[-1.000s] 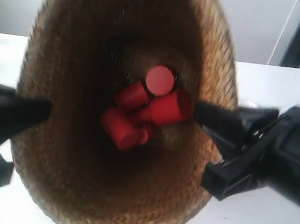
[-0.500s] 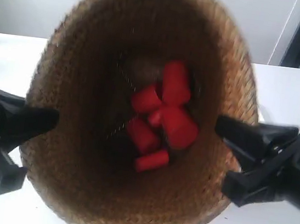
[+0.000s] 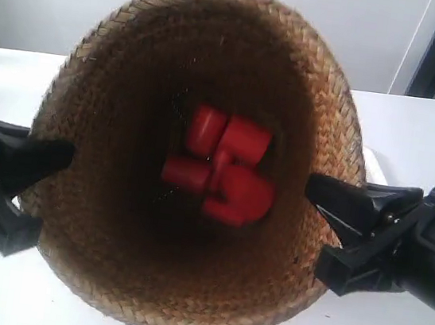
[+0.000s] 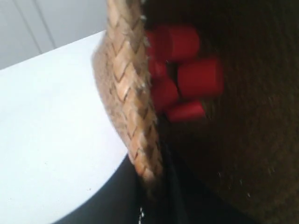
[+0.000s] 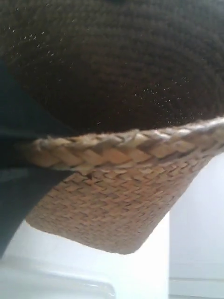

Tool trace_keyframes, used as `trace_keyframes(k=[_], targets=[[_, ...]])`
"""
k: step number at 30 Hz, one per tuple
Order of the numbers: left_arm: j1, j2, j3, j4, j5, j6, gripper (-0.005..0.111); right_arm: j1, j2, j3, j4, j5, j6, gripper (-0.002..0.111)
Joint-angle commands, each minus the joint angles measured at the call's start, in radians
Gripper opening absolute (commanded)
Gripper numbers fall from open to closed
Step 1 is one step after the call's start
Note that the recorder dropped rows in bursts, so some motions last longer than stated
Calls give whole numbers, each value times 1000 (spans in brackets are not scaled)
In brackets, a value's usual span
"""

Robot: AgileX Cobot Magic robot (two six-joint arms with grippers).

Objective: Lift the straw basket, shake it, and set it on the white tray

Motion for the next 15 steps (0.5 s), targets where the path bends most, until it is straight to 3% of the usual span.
trace_keyframes(k=[1,3,5,7,9,11,15], targets=[[-15,-69,-141,163,-31,-23,0,3,-45,-203,-45,120,-17,0],[-44,-90,-180,113,-23,62,0,7,-70,-315,-86,286,-19,0],[-58,-92,-158,53,83,107,0,5,-75,-292,-101,315,-7,0],[-50,-59,-70,59,170,21,0,3,-39,-137,-101,209,19,0],[-35,-28,-5,227,180,-170,0,-2,13,-33,-94,-17,35,0],[-31,-19,-23,326,160,-268,0,-5,27,-55,-57,-78,37,0],[-57,-73,-188,209,-13,-56,0,10,-41,-315,-108,242,22,0]])
